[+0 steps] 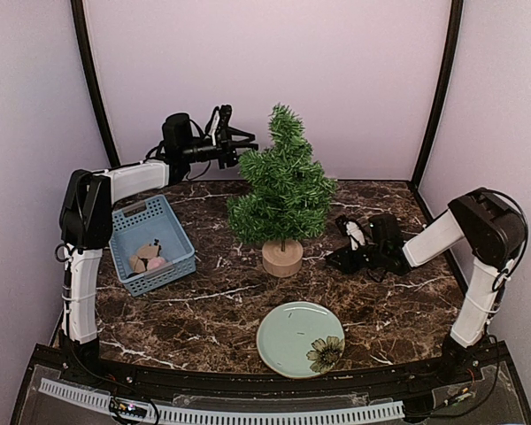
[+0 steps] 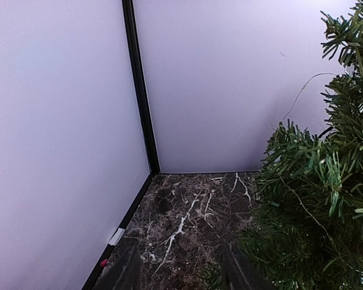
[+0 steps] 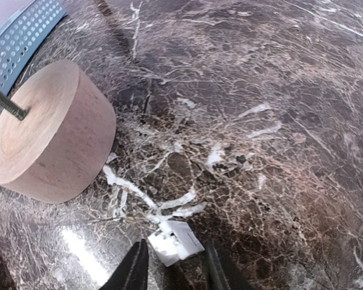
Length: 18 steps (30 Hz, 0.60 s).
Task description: Decorate the small christmas tree
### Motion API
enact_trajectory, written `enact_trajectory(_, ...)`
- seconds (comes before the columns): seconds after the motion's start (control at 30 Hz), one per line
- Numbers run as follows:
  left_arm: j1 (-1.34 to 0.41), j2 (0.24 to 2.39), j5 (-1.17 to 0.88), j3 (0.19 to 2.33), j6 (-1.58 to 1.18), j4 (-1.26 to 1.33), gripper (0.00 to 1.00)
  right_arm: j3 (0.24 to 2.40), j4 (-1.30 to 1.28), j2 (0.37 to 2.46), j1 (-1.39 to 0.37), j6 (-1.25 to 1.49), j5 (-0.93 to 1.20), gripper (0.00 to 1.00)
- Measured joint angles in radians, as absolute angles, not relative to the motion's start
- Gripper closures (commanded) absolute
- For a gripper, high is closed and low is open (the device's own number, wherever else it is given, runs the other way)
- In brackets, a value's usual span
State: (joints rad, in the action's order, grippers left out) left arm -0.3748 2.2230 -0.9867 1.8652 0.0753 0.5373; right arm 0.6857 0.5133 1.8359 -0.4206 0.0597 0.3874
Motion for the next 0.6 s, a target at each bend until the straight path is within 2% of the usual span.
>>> enact_trajectory(0.1,-0.375,2.223,-0.986,1.865,0.075,0.543,0.54,0.686,0.511,1.836,-0.424,0.054,0.39,0.79)
enact_trajectory(0.27,-0.375,2.223,-0.986,1.865,0.075,0.545,0.54,0.686,0.508,1.836,-0.426,0.042,0.397,0.87)
enact_trajectory(0.6,-0.375,2.223,-0.984,1.856,0.075,0.545,0.54,0.679,0.492,1.781,-0.426,0.038,0.379,0.91)
